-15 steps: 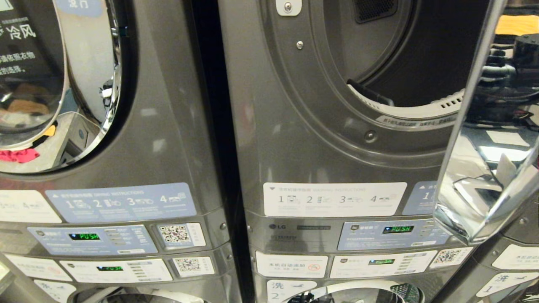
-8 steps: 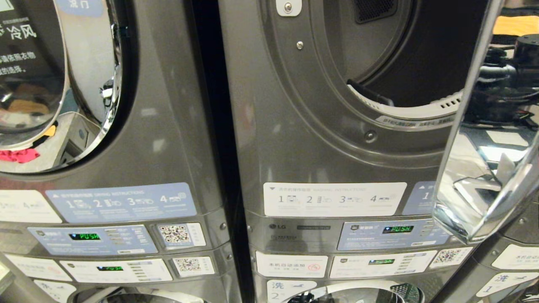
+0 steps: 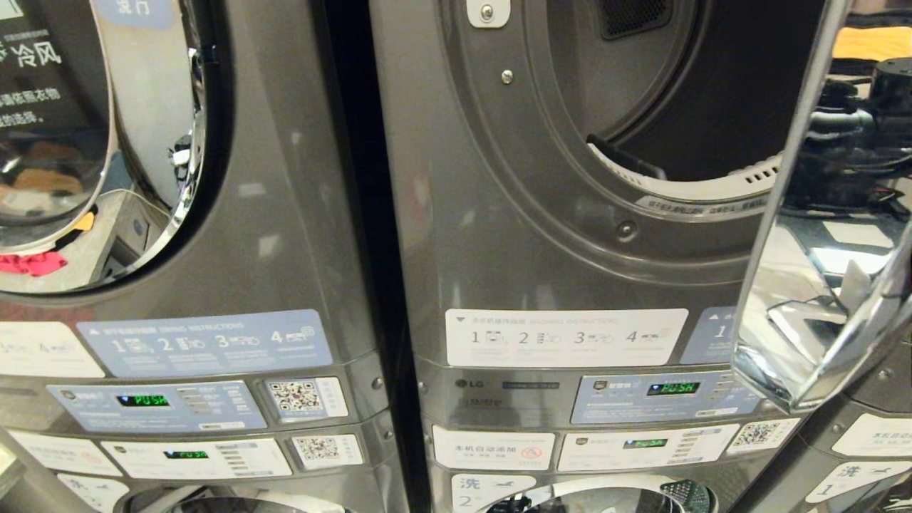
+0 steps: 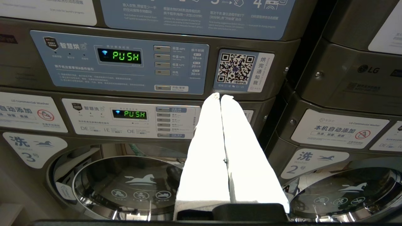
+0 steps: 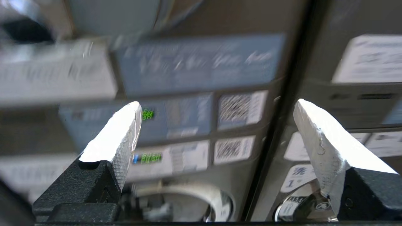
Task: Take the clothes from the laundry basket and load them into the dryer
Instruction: Open the dryer
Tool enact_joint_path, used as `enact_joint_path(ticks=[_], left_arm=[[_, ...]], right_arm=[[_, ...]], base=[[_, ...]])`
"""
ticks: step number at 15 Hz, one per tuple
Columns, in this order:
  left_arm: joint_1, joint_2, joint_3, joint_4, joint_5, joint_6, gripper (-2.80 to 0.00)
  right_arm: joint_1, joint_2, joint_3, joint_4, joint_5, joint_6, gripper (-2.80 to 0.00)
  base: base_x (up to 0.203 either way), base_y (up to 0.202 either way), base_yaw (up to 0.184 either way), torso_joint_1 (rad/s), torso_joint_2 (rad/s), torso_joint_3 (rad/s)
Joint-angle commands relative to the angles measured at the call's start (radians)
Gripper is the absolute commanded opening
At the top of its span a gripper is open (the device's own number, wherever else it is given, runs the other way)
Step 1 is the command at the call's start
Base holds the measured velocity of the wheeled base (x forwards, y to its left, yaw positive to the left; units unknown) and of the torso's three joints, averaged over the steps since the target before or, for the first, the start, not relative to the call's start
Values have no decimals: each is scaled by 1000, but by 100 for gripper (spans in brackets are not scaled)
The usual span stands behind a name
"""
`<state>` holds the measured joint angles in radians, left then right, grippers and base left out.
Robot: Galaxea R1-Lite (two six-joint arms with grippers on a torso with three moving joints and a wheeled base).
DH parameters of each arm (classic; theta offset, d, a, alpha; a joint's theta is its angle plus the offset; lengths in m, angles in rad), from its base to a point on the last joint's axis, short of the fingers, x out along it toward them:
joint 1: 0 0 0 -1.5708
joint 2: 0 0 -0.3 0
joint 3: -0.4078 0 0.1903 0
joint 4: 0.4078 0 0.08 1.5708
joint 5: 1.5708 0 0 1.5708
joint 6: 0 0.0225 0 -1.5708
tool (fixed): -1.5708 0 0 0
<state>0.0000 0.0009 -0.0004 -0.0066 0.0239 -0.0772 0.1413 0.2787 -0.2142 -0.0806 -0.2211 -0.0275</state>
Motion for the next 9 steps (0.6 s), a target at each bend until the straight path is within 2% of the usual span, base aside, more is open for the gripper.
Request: enact_joint_path(ticks=[1,3,5,8,9], left_arm=[[0,-1,0,2,1,-1,-280],[0,-1,0,2,1,-1,-280],[0,1,0,3,1,0,-280],[0,6,-1,4,1,0,-280],[0,11,-1,4,1,1,-280]], right_arm=[[0,-1,97,-6,102,-7,0],[0,-1,201,-12,125,-8,0],[0,0,254,-34,208,21,0],[-18,62,254,-33,183,44,0],[-54,103,254,-33,171,50,0]], base=[[0,0,0,0,0,0],[0,0,0,0,0,0],[0,0,0,0,0,0],[0,0,0,0,0,0],[0,0,0,0,0,0]])
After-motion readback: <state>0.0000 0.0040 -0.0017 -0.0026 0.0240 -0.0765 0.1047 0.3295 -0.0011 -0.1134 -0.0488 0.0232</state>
